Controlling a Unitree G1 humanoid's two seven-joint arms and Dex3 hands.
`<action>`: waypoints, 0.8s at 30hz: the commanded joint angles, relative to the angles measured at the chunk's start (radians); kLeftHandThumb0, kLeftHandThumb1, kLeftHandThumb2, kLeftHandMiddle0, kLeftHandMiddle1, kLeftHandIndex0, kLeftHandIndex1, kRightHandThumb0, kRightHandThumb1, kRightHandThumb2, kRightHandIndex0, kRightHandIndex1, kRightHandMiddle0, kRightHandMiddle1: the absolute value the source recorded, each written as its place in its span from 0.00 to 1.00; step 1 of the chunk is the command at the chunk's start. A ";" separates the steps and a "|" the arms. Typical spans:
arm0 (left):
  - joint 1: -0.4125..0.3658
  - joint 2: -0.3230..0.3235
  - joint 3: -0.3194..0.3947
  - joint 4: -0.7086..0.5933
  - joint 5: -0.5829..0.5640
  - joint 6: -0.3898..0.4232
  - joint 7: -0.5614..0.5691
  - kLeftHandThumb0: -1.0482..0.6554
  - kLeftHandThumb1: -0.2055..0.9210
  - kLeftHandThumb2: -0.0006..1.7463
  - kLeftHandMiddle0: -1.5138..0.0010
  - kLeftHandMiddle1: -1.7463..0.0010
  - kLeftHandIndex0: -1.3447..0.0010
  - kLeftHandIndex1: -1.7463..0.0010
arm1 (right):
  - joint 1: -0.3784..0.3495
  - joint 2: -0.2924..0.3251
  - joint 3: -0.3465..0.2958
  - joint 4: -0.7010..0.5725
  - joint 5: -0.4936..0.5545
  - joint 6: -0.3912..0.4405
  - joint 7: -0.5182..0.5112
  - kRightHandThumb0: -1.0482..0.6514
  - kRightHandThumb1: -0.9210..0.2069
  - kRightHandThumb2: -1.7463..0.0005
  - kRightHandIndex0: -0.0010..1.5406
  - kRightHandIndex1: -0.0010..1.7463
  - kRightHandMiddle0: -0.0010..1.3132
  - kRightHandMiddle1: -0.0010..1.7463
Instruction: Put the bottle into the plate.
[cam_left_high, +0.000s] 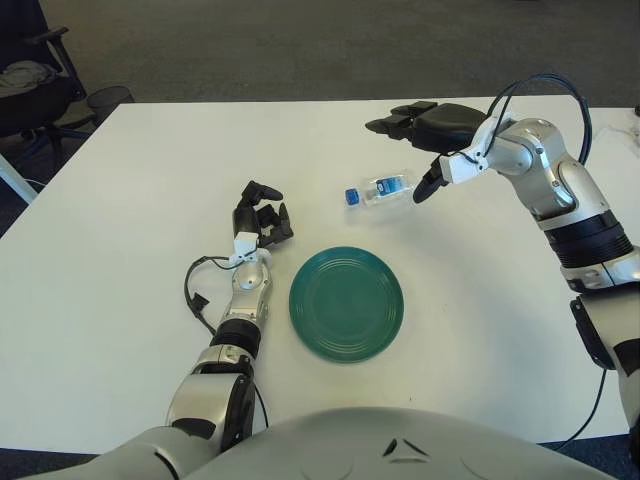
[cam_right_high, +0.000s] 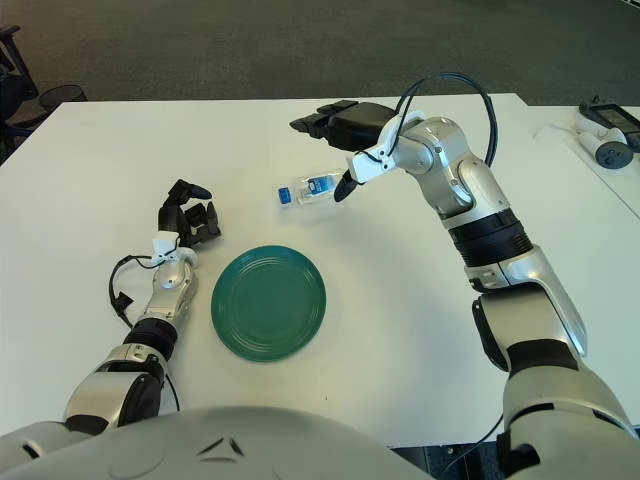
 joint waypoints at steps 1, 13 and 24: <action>0.026 -0.001 -0.004 0.031 0.007 0.033 0.008 0.33 0.41 0.79 0.22 0.00 0.52 0.00 | -0.030 -0.017 0.011 0.021 -0.024 -0.013 0.003 0.00 0.07 0.99 0.00 0.00 0.00 0.00; 0.012 0.005 -0.008 0.053 0.026 0.039 0.035 0.32 0.36 0.83 0.20 0.00 0.48 0.00 | -0.093 0.086 0.135 0.446 -0.191 -0.130 -0.340 0.00 0.04 0.98 0.00 0.00 0.00 0.00; 0.006 0.005 -0.006 0.063 0.029 0.027 0.041 0.32 0.36 0.83 0.20 0.00 0.48 0.00 | -0.154 0.100 0.174 0.586 -0.212 -0.204 -0.426 0.00 0.02 0.98 0.00 0.00 0.00 0.00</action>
